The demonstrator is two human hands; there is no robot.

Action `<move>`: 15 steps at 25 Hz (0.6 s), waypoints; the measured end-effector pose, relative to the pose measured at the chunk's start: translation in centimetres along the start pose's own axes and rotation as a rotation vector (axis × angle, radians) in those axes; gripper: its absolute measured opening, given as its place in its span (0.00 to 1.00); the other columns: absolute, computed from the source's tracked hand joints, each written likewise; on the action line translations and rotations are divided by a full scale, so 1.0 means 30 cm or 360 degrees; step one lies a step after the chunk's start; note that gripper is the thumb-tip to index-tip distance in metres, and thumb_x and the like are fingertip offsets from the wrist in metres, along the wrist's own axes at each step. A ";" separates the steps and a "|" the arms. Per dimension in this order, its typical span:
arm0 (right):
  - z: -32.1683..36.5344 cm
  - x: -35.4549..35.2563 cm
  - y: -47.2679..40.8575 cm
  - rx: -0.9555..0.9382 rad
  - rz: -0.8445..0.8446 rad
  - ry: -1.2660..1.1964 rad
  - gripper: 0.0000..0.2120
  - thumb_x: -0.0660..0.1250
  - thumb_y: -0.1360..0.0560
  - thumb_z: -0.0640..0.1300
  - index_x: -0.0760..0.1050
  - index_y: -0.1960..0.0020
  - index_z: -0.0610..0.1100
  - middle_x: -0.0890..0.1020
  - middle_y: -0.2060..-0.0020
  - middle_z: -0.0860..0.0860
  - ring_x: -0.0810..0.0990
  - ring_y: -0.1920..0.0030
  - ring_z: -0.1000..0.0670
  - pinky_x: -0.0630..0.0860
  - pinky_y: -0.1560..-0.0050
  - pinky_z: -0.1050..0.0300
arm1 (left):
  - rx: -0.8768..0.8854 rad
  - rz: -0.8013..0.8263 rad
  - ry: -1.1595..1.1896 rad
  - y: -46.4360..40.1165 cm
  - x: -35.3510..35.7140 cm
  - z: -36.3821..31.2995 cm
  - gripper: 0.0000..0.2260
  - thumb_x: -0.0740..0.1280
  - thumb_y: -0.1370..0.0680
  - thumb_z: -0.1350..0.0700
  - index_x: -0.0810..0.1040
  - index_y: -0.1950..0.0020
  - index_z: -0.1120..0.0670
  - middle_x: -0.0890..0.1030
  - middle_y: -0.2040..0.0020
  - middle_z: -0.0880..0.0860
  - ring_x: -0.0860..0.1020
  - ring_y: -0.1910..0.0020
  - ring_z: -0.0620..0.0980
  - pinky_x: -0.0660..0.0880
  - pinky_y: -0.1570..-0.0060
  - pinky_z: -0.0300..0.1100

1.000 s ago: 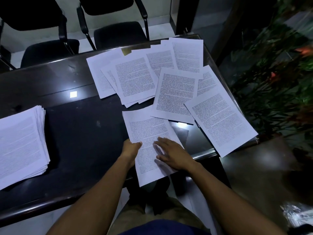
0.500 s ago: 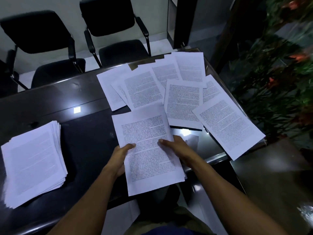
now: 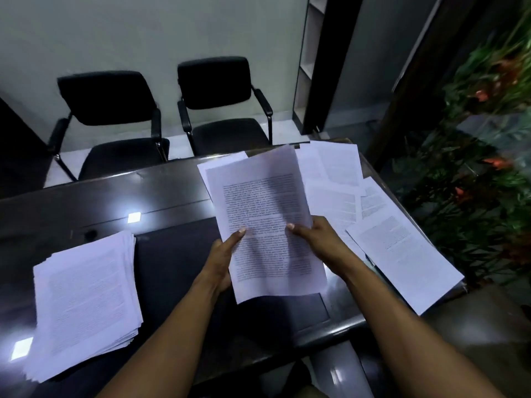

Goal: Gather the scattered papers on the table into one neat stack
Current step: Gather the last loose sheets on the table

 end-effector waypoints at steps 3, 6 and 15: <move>0.162 -0.038 -0.015 -0.0183 -0.0289 -0.0184 0.05 0.70 0.20 0.44 0.82 0.49 0.44 0.87 0.56 0.53 0.86 0.53 0.49 0.81 0.53 0.57 | 0.0108 -0.0087 0.0319 0.000 -0.051 -0.077 0.17 0.71 0.26 0.44 0.83 0.45 0.55 0.85 0.45 0.57 0.85 0.49 0.55 0.82 0.47 0.51; 0.321 -0.028 -0.037 -0.0393 -0.0346 -0.0423 0.03 0.69 0.20 0.46 0.80 0.48 0.48 0.87 0.55 0.57 0.85 0.52 0.55 0.81 0.52 0.61 | 0.0265 -0.0142 0.0642 -0.014 -0.038 -0.162 0.22 0.68 0.27 0.37 0.79 0.44 0.53 0.84 0.46 0.54 0.84 0.49 0.52 0.78 0.46 0.49; 0.514 0.103 -0.169 -0.0589 -0.0066 -0.0465 0.09 0.70 0.21 0.45 0.80 0.42 0.44 0.87 0.49 0.52 0.84 0.46 0.50 0.82 0.50 0.57 | 0.0795 -0.0060 0.1025 -0.006 0.228 -0.537 0.31 0.65 0.24 0.32 0.78 0.29 0.51 0.78 0.31 0.58 0.78 0.37 0.60 0.76 0.38 0.57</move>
Point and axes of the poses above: each hand's wrist, its own y-axis away from the middle knuckle, its own x-axis out of the palm, z = x × y, the point moved 7 cm from there along -y, towards the middle knuckle
